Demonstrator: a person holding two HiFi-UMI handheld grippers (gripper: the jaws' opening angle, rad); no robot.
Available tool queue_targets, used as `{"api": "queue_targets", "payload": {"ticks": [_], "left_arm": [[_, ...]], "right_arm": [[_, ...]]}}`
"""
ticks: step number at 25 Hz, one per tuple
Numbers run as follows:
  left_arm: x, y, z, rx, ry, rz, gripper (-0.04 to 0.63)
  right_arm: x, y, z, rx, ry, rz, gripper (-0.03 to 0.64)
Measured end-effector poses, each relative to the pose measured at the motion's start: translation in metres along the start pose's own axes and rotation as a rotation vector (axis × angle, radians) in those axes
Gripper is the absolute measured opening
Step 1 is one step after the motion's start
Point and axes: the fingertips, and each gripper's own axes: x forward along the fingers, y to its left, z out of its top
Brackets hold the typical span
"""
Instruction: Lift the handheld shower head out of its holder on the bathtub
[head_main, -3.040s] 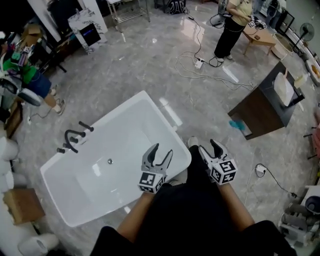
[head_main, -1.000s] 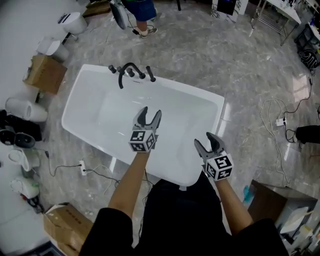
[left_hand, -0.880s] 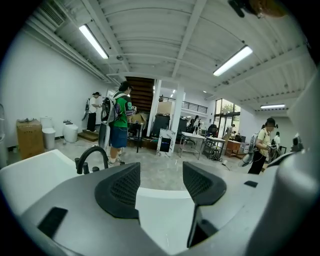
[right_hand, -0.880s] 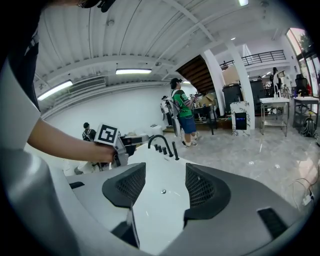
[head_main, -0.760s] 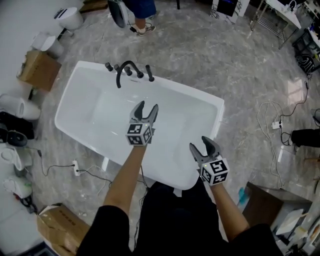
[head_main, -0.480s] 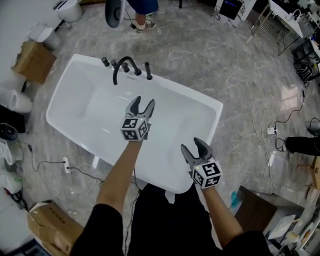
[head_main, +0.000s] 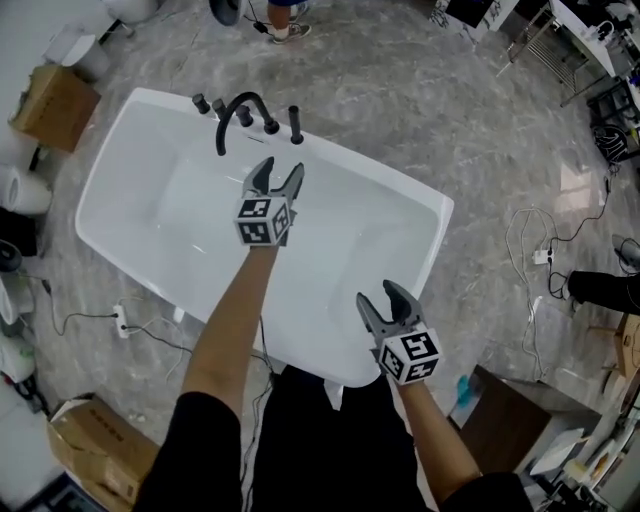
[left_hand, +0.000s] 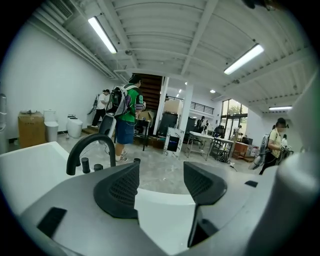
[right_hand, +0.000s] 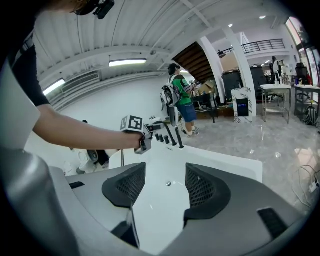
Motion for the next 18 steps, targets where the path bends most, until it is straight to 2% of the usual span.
{"api": "queue_targets", "payload": {"ticks": [4,9,13,18], "left_arm": [[0.029,0.023,-0.005,-0.013,0.018,0.025,0.257],[0.054,0.024,-0.013,0.044,0.041,-0.012,0.261],[0.073,0.025,-0.013,0.071,0.046,-0.026,0.265],[0.082,0.040,-0.011,0.064,0.043,-0.016,0.267]], "right_arm": [[0.012,-0.014,-0.003,-0.008,0.018,-0.012,0.219],[0.019,-0.024,-0.015,-0.004,0.033,-0.017,0.219],[0.034,-0.027,-0.026,0.005,0.055,0.003,0.219],[0.045,-0.017,-0.036,0.008,0.075,0.039,0.219]]}}
